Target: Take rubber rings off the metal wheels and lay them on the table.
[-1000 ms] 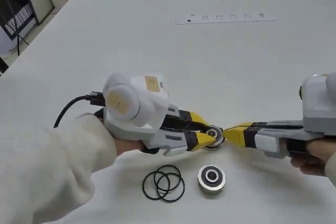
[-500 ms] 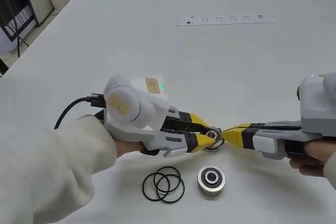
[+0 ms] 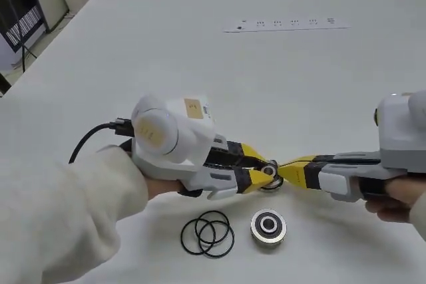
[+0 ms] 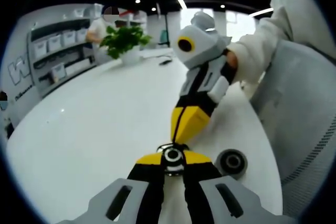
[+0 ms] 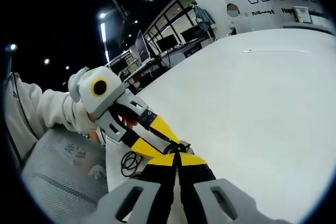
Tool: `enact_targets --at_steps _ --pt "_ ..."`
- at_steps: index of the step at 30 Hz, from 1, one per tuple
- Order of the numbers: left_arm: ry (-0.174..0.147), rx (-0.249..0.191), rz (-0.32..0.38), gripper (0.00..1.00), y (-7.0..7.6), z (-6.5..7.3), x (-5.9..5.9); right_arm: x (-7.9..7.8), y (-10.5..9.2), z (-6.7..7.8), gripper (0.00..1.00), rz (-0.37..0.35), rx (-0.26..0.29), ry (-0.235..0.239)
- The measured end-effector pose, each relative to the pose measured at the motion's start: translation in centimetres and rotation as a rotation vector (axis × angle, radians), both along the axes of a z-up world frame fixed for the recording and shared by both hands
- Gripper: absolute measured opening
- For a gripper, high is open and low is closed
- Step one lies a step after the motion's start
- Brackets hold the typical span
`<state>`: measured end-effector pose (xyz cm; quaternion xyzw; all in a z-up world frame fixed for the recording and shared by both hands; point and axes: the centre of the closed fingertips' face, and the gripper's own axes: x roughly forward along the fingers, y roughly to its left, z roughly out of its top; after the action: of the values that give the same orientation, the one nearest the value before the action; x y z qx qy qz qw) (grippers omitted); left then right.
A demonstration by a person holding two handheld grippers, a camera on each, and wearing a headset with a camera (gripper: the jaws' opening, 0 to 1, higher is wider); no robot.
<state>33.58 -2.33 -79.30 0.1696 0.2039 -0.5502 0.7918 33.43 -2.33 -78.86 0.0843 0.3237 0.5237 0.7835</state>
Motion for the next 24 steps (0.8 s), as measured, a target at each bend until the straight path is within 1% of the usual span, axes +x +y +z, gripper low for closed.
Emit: enact_targets --at_steps 7,15,17,19,24 --pt "-0.001 -0.003 0.004 0.13 -0.01 0.00 0.01 0.00 -0.04 0.01 0.00 0.006 -0.009 -0.012" --pt "-0.005 -0.001 0.004 0.13 -0.06 0.03 0.01 -0.11 0.10 0.18 0.00 0.017 -0.006 -0.018" --pt "-0.005 -0.001 0.004 0.13 -0.08 0.03 0.01 -0.04 0.16 0.32 0.00 0.016 0.002 -0.018" --pt "-0.005 -0.001 0.004 0.13 -0.08 0.03 0.01 0.10 0.09 0.30 0.00 0.014 -0.004 -0.024" --pt "-0.004 0.004 0.010 0.13 -0.09 0.02 0.03 0.16 0.00 0.24 0.00 0.011 -0.004 -0.019"
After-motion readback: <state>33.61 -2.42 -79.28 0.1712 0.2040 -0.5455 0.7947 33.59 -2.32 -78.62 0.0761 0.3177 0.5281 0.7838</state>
